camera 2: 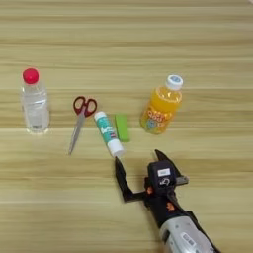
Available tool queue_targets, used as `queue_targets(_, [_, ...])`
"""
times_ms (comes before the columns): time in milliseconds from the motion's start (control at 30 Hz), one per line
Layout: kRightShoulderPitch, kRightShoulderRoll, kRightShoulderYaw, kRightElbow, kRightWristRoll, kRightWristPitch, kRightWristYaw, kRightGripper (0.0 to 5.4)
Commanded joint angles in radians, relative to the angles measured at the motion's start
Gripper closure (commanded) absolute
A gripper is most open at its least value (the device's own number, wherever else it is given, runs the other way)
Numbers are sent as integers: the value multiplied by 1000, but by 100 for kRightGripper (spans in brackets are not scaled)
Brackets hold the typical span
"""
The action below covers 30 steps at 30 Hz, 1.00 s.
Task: Move the objects on the table
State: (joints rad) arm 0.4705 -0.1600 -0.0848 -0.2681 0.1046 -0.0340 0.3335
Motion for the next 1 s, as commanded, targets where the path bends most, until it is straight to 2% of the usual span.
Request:
queue_targets(33, [-6, -4, 44, -27, -22, -27, -2, 3])
queue_targets(300, [-30, -12, 89, 4, -45, -7, -1, 3])
queue_targets(433, [-59, -16, 101, 31, -60, 32, -11, 3])
queue_targets(800, [-130, -11, 108, 77, -15, 131, 11, 3])
queue_targets(1000, [-161, -16, 103, 109, -19, 144, 9, 3])
